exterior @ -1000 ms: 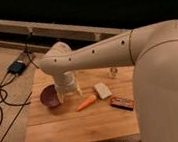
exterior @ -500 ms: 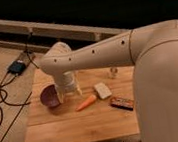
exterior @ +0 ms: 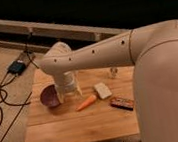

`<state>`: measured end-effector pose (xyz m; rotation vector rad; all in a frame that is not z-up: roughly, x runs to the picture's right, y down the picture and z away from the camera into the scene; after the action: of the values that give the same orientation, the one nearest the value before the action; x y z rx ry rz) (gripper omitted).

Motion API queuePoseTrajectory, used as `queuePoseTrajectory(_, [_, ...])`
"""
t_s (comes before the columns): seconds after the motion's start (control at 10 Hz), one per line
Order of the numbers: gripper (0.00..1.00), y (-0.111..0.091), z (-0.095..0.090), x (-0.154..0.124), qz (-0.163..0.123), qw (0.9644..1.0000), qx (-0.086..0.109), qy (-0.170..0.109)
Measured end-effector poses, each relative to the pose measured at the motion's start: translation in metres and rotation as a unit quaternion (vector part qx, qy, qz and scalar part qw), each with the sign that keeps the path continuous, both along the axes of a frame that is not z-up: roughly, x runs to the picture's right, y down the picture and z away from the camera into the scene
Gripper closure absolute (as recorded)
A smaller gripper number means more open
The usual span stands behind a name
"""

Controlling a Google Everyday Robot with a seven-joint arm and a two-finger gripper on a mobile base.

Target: Place the eraser in the ceramic cup

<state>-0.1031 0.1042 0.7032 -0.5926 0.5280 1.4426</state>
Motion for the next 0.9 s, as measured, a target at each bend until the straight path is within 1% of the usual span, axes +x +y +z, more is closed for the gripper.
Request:
queuePoseTrajectory(0.1, [0.35,0.000,0.001,0.001,0.000,1.0000,-0.001,0.000])
queuePoseTrajectory(0.2, [0.35,0.001,0.005,0.011,-0.002,1.0000,-0.006,-0.002])
queuePoseTrajectory(0.3, [0.35,0.004,0.012,0.026,-0.007,0.9999,-0.013,-0.001])
queuePoseTrajectory(0.5, [0.35,0.013,0.033,0.073,-0.020,0.9994,-0.030,-0.001])
queuePoseTrajectory(0.7, [0.35,0.016,0.057,0.109,-0.030,0.9990,-0.032,-0.009])
queuePoseTrajectory(0.8, [0.35,0.014,0.073,0.129,-0.038,0.9988,-0.026,-0.016])
queuePoseTrajectory(0.9, [0.35,0.011,0.085,0.145,-0.044,0.9986,-0.022,-0.020])
